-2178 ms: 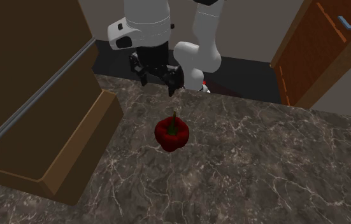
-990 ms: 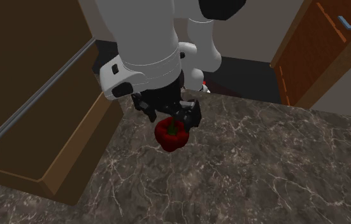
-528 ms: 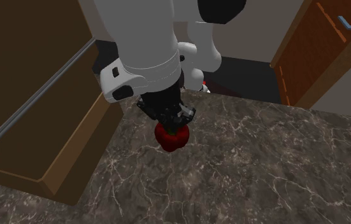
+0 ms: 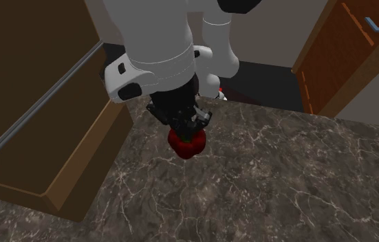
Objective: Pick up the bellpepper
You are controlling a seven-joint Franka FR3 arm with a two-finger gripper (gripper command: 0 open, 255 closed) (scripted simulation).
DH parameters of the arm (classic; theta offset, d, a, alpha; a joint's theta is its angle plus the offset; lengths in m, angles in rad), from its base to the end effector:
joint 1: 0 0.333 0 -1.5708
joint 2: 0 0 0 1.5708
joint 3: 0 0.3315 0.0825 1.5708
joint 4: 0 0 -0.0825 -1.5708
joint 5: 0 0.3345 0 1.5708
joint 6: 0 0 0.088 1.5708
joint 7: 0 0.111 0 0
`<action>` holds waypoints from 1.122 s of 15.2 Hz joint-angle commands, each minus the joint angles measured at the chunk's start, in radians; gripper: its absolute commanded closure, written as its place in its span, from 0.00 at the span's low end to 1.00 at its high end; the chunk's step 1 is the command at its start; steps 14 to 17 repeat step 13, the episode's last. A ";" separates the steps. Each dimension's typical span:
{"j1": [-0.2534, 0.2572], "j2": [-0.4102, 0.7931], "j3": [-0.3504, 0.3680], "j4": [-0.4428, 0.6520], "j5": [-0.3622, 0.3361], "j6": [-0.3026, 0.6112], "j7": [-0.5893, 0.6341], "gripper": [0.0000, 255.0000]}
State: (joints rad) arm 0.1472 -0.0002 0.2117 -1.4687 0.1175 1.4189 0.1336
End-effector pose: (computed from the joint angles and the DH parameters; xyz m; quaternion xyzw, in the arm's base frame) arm 0.4528 0.1853 0.6664 -0.9908 -0.1196 0.0382 0.0504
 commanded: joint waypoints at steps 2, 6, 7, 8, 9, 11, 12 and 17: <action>0.002 0.022 0.002 0.071 -0.004 -0.049 0.009 1.00; 0.005 0.055 0.004 0.170 -0.009 -0.114 0.020 1.00; 0.006 0.065 0.005 0.197 -0.010 -0.132 0.023 1.00; 0.007 0.075 0.006 0.225 -0.012 -0.149 0.027 1.00; 0.008 0.086 0.007 0.254 -0.014 -0.167 0.030 1.00; 0.012 0.110 0.009 0.316 -0.018 -0.205 0.038 1.00; 0.012 0.112 0.009 0.321 -0.019 -0.208 0.038 1.00; 0.012 0.112 0.009 0.320 -0.018 -0.208 0.038 1.00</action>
